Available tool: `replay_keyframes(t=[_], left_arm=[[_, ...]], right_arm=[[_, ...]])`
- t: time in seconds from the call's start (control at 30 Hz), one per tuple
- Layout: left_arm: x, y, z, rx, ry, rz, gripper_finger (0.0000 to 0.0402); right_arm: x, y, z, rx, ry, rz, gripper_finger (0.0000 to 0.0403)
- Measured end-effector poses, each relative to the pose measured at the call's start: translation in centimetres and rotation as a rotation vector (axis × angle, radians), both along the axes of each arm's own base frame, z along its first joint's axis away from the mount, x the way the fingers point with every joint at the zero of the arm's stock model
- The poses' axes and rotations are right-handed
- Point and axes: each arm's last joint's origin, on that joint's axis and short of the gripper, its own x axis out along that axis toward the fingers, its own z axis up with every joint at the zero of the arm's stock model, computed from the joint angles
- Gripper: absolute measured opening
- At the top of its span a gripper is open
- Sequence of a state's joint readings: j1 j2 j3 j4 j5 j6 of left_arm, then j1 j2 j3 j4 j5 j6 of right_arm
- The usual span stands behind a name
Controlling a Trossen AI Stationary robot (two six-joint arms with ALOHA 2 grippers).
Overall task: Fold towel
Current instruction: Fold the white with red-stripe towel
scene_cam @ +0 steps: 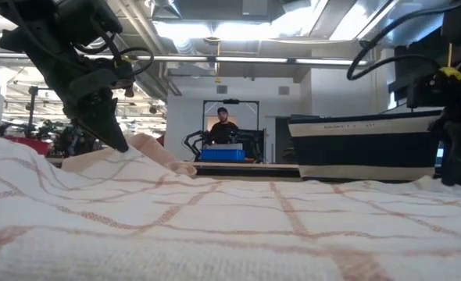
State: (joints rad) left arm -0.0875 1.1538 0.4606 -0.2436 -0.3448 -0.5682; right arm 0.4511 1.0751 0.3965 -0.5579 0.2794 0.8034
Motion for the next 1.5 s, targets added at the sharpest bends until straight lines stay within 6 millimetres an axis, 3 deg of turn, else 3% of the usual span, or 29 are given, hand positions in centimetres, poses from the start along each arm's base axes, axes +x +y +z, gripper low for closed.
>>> replay_keyframes(t=[0.23, 0.43, 0.63, 0.87, 1.1, 1.5], left_arm=[[-0.1, -0.2, 0.4, -0.002, -0.019, -0.01, 0.0016], [-0.4, -0.8, 2.7, 0.007, -0.123, -0.051, 0.0017], [-1.0, -0.8, 3.8, 0.06, -0.178, -0.02, 0.0017], [-1.1, -0.4, 3.6, 0.147, -0.149, 0.023, 0.0017], [-0.4, 0.6, 1.8, 0.211, -0.04, 0.078, 0.0017], [0.7, 1.9, 0.1, 0.282, 0.033, 0.157, 0.0017]], right_arm=[[0.7, 0.4, 2.5, -0.007, 0.034, 0.025, 0.0007], [0.8, 1.2, 5.1, -0.058, 0.049, 0.065, 0.0004], [-0.2, 2.3, 5.9, -0.106, 0.032, 0.021, 0.0002], [-1.7, 2.3, 5.7, -0.208, 0.032, -0.097, 0.0001], [-2.5, 1.4, 3.8, -0.268, 0.054, -0.167, 0.0001], [-2.6, -0.8, 1.8, -0.317, 0.086, -0.303, 0.0008]])
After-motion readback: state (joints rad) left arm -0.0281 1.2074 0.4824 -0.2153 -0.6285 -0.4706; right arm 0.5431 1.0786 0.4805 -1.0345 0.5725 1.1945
